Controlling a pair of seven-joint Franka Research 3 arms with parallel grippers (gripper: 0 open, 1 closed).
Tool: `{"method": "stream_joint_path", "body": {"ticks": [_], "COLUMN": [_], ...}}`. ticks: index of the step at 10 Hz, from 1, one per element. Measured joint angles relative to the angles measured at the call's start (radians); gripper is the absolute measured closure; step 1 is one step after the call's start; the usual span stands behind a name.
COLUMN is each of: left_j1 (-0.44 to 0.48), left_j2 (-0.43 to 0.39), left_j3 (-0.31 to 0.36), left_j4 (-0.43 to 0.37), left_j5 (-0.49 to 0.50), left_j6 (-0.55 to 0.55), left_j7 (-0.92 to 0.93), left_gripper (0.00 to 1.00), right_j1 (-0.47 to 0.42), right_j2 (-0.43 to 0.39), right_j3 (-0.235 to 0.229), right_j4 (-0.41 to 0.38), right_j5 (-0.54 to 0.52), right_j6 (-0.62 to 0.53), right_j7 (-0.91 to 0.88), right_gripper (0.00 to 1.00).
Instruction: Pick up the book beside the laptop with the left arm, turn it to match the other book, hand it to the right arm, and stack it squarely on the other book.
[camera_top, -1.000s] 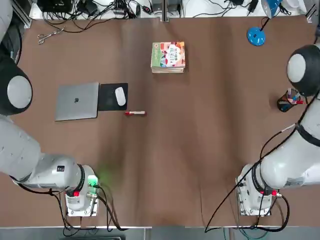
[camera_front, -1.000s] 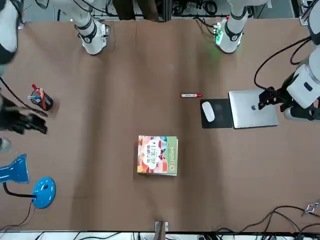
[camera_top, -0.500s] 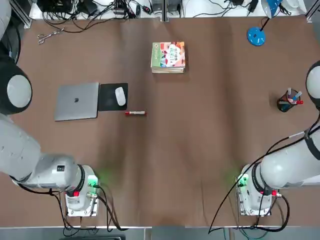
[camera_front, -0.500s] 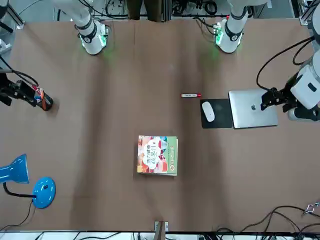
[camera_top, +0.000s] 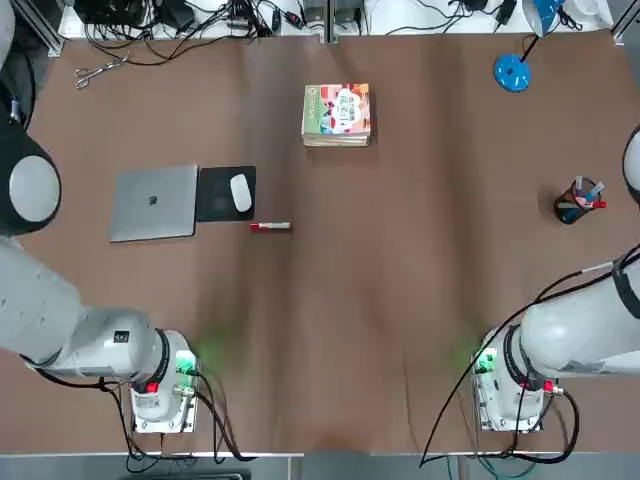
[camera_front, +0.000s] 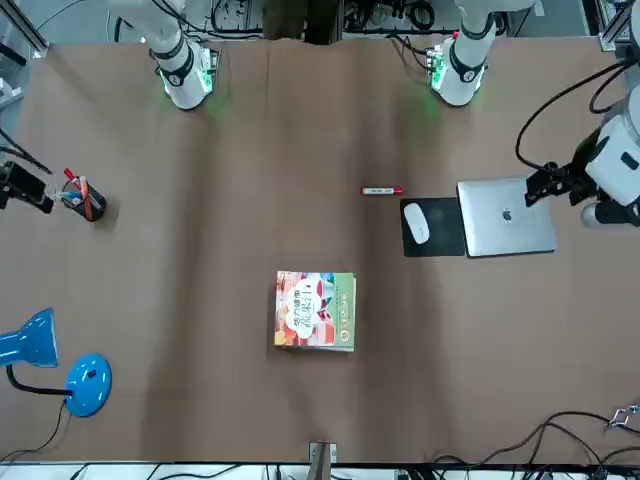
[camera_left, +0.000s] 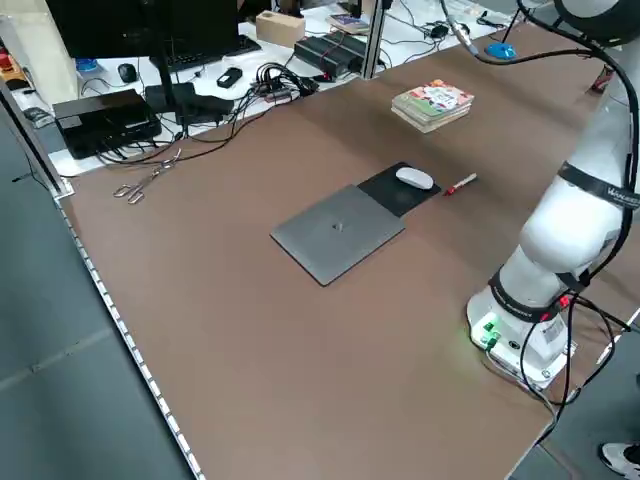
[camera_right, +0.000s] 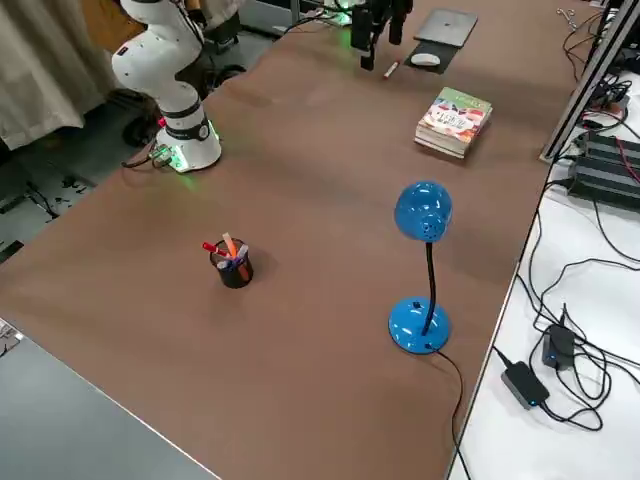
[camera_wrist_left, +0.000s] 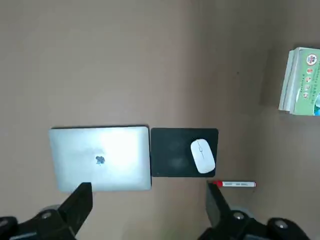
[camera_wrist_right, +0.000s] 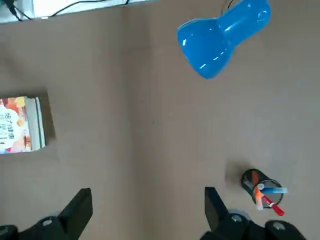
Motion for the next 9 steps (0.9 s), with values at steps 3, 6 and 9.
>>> {"method": "stream_joint_path", "body": {"ticks": [3,6,9], "left_j1": [0.001,0.001,0.001], "left_j2": [-0.008,-0.009,-0.009], "left_j3": [0.0,0.0,0.0], "left_j4": [-0.017,-0.019,-0.02], "left_j5": [0.001,0.002,0.003], "left_j6": [0.0,0.0,0.0], "left_j7": [0.0,0.0,0.0], "left_gripper": [0.0,0.0,0.0], "right_j1": [-0.017,-0.017,-0.017], "right_j2": [0.002,0.002,0.0], "right_j3": [-0.001,0.0,0.001], "right_j4": [-0.114,-0.156,-0.156], "right_j5": [0.002,0.001,0.001], "right_j6": [0.145,0.189,0.199], "right_j7": [-0.001,-0.001,-0.001], "right_gripper": [0.01,0.01,0.0]}}
